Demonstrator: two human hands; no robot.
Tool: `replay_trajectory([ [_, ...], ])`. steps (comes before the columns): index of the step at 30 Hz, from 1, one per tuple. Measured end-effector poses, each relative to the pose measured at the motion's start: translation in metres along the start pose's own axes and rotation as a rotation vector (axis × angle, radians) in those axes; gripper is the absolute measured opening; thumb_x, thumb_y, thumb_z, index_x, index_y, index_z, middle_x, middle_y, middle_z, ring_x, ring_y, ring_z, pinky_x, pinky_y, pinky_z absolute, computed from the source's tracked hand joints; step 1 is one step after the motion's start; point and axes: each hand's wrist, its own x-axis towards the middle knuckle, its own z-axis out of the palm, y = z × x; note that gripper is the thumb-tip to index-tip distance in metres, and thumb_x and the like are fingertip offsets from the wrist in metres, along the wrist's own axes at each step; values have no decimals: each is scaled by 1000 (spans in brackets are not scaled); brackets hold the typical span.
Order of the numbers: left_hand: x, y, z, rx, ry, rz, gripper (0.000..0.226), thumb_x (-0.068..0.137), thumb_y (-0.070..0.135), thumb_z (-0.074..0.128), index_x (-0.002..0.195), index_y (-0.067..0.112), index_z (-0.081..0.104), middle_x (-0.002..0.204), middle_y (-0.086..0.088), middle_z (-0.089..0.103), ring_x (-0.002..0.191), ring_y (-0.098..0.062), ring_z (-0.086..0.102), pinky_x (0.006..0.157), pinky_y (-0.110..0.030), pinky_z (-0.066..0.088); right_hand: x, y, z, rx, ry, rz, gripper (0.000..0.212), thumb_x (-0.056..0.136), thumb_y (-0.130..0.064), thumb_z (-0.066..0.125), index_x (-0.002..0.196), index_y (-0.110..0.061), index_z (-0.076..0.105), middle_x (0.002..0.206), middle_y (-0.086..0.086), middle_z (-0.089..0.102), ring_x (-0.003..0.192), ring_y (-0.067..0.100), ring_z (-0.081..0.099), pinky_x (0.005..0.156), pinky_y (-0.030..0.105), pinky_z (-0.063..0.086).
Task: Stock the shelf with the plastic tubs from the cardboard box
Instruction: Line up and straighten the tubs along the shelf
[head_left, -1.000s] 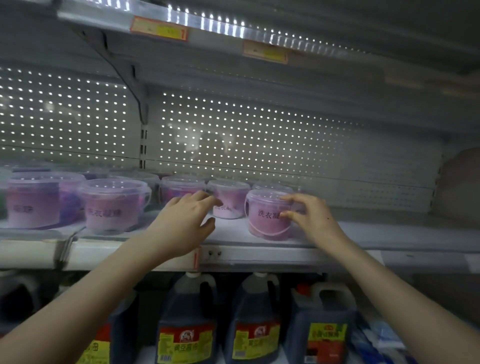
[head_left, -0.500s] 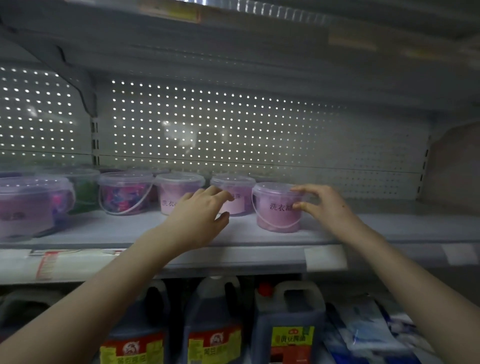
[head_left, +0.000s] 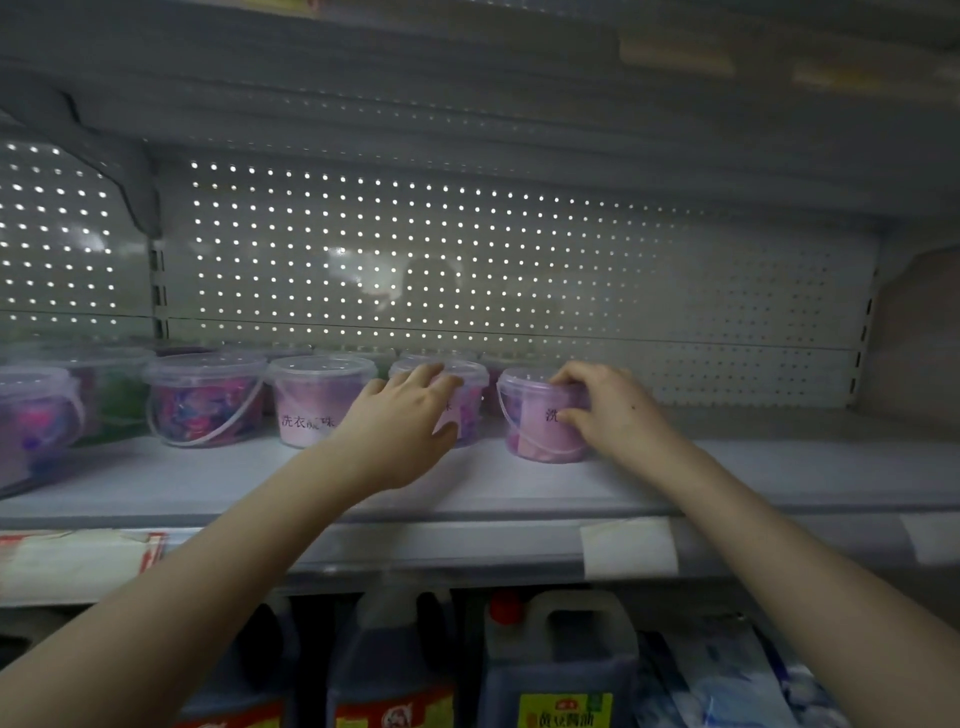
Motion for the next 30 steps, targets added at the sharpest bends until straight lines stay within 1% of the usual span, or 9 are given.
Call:
replay_trajectory([
  [3, 5, -3, 4, 15, -42, -20, 57, 96, 39, 39, 147, 23, 20, 156, 1, 16, 139, -22, 28, 109, -37, 25, 19, 7, 5, -80, -48, 28, 26, 74, -12, 73, 95, -24, 64, 102, 0, 68, 97, 22, 61, 83, 34, 49],
  [5, 6, -5, 7, 16, -51, -27, 58, 96, 39, 39, 148, 23, 19, 157, 3, 15, 139, -21, 28, 109, -37, 25, 30, 11, 9, -86, -70, 41, 27, 73, -10, 73, 96, -22, 64, 104, 2, 67, 99, 23, 60, 84, 34, 49],
  [9, 8, -10, 6, -31, -23, -31, 56, 97, 35, 40, 148, 23, 22, 155, 8, 21, 137, -18, 33, 109, -35, 25, 42, 16, 15, -82, -80, 22, 28, 71, -11, 77, 95, -18, 65, 106, 3, 66, 100, 23, 60, 86, 33, 48],
  [12, 9, -11, 6, -41, -23, -18, 55, 97, 34, 41, 148, 23, 23, 155, 8, 21, 136, -18, 34, 108, -33, 26, 45, 18, 18, -41, -78, 13, 28, 68, -11, 79, 92, -18, 66, 103, 3, 67, 98, 21, 61, 87, 35, 49],
  [14, 8, -12, 6, -46, -27, -17, 55, 97, 34, 41, 148, 24, 23, 155, 8, 21, 136, -17, 34, 108, -33, 26, 44, 20, 20, 36, -70, 30, 29, 66, -7, 80, 90, -17, 66, 100, 3, 68, 96, 21, 62, 87, 36, 50],
  [17, 7, -15, 4, -55, -40, -19, 56, 97, 35, 40, 149, 25, 21, 156, 9, 20, 136, -16, 35, 108, -35, 27, 44, 22, 22, 88, -59, 45, 30, 66, -5, 80, 90, -17, 67, 100, 4, 68, 97, 21, 62, 88, 37, 50],
  [22, 0, -15, 0, -59, -55, -14, 57, 96, 37, 41, 148, 28, 20, 157, 9, 17, 138, -17, 31, 109, -36, 25, 38, 14, 22, -44, -65, 22, 32, 74, -16, 76, 104, -19, 65, 109, 5, 67, 103, 25, 59, 87, 33, 46],
  [27, -29, -18, -4, -75, -32, -21, 53, 96, 37, 42, 146, 29, 26, 155, 9, 23, 137, -18, 33, 107, -36, 28, 38, 0, 25, -33, -28, 72, 37, 69, -22, 80, 104, -16, 68, 105, 7, 67, 103, 25, 58, 87, 33, 47],
  [30, -52, -30, -9, -58, -24, -50, 51, 96, 39, 41, 144, 30, 28, 153, 10, 27, 133, -17, 38, 104, -34, 30, 35, -9, 26, -76, -14, 97, 41, 69, -25, 78, 108, -21, 67, 109, 9, 65, 105, 29, 58, 88, 35, 48],
])
